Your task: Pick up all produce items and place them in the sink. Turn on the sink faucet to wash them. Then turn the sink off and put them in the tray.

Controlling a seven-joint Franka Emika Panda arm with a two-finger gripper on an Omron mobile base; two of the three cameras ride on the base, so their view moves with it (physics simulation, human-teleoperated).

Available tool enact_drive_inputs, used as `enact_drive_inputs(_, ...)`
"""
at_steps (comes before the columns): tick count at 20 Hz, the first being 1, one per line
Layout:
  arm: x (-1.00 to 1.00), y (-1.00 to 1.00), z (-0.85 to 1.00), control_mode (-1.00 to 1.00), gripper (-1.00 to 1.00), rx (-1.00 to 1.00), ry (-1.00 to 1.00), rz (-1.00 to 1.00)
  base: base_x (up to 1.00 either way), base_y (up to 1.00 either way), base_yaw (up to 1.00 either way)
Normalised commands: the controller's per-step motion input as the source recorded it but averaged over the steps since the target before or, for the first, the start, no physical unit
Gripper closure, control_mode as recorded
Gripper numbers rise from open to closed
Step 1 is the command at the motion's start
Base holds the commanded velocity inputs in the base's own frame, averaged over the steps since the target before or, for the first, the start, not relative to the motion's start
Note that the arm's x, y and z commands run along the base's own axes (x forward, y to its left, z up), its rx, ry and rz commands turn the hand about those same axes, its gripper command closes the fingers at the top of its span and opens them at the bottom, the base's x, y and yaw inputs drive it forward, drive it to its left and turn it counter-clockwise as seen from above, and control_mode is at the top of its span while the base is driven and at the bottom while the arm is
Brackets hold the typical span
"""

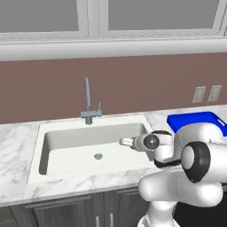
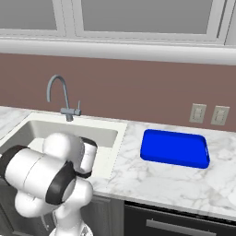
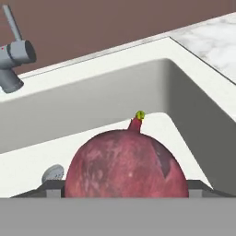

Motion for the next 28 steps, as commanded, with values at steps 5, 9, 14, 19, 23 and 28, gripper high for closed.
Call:
enact_drive_inputs(5,-0.01,0.11,1.00,-1.00,1.00,0.00,0.00,0.00,0.00,0.00,0.00)
enact_drive_inputs(9,-0.02,0.16,1.00,-1.00,1.00,0.00,0.00,0.00,0.00,0.00,0.00)
enact_drive_inputs(14,-0.14,0.10,1.00,-1.00,1.00,-0.01,0.03,0.00,0.00,0.00,0.00)
enact_drive_inputs(19,-0.24,0.00,1.00,-1.00,1.00,-0.02,0.07,-0.02,0.00,0.00,0.00)
enact_drive_inputs(23,-0.29,0.00,1.00,-1.00,1.00,-0.01,0.11,-0.05,0.00,0.00,0.00)
enact_drive_inputs(28,-0.32,0.00,1.00,-1.00,1.00,-0.03,0.11,-0.09,0.00,0.00,0.00)
